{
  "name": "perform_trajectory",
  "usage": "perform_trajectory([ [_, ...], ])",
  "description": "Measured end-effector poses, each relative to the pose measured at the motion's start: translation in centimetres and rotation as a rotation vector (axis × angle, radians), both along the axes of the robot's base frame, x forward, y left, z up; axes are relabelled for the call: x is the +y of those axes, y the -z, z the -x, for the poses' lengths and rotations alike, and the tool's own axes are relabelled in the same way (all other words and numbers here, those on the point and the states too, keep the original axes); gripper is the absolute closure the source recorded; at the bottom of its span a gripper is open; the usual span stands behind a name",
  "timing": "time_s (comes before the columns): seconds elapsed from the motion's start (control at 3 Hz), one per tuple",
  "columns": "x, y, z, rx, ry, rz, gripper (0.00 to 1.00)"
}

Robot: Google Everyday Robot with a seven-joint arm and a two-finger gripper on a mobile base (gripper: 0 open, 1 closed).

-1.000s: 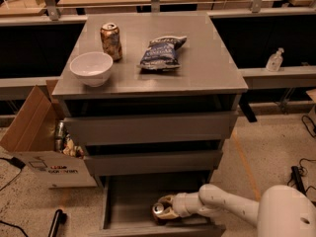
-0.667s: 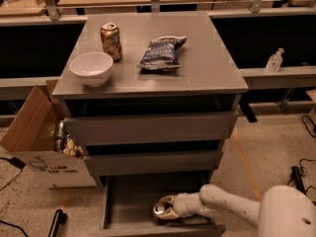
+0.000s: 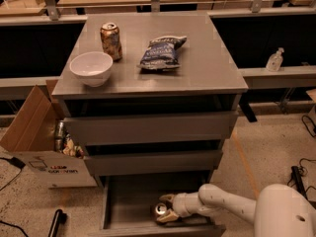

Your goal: Pick coke can from bottom drawer and place on counter

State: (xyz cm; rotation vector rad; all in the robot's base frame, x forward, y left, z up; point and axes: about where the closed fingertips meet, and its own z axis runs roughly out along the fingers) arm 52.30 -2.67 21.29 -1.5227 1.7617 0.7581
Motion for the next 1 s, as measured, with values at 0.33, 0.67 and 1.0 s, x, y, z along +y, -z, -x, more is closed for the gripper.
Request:
perform_trajectory([
  [0.33,0.36,0.16,-0.23,0.014,-0.004,-0.005,0.24],
  [0.67,0.74,0.16,-0.47,0.018,-0.009,-0.008,0.34],
  [1.0,0.95,0.35,-0.54,0.022,-0.014,-0.006,0.39],
])
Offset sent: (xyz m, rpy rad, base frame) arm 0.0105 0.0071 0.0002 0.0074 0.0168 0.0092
